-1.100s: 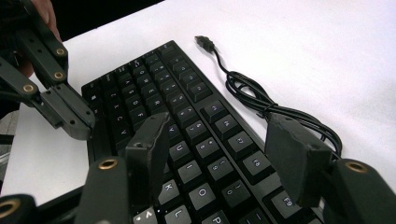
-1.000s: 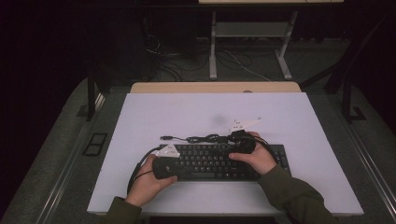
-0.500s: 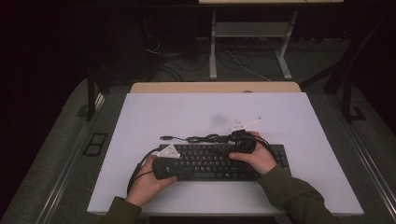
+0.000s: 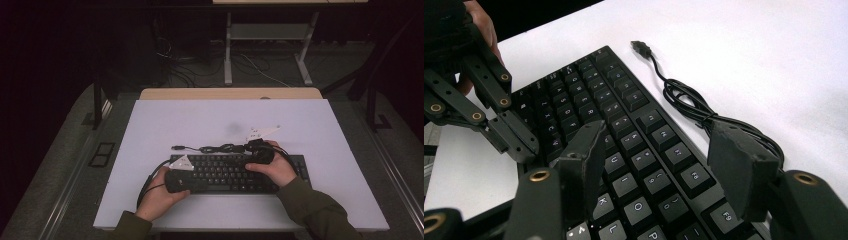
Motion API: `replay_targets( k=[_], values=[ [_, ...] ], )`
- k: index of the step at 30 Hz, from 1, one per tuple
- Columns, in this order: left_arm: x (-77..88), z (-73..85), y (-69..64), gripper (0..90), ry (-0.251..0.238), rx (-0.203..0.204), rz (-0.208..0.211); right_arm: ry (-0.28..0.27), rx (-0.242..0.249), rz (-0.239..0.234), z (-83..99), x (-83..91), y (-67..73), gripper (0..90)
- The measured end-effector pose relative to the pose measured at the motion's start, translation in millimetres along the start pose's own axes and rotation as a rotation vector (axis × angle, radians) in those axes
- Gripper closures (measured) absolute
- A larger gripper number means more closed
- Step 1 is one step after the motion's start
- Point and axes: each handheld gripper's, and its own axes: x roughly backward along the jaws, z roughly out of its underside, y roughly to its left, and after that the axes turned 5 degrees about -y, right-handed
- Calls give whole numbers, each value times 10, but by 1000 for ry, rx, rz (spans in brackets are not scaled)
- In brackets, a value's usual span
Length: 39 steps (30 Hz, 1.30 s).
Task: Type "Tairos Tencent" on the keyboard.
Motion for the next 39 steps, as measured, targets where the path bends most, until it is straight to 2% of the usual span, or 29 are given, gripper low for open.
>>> replay_targets(
  k=[12, 22, 28, 34, 39],
  values=[
    [66, -43, 21, 890, -42, 6, -16, 0, -2, 0, 2, 2, -2, 398],
    [114, -69, 52, 771, -93, 1, -36, 6, -2, -4, 11, -1, 0, 399],
    [149, -83, 86, 664, -128, -1, -68, 7, -5, -4, 23, 6, 1, 399],
    [158, -86, 122, 569, -136, 2, -82, 6, -8, -4, 35, 25, 2, 400],
    [153, -94, 143, 533, -137, 6, -84, 5, -10, -7, 44, 52, 8, 421]
  ],
)
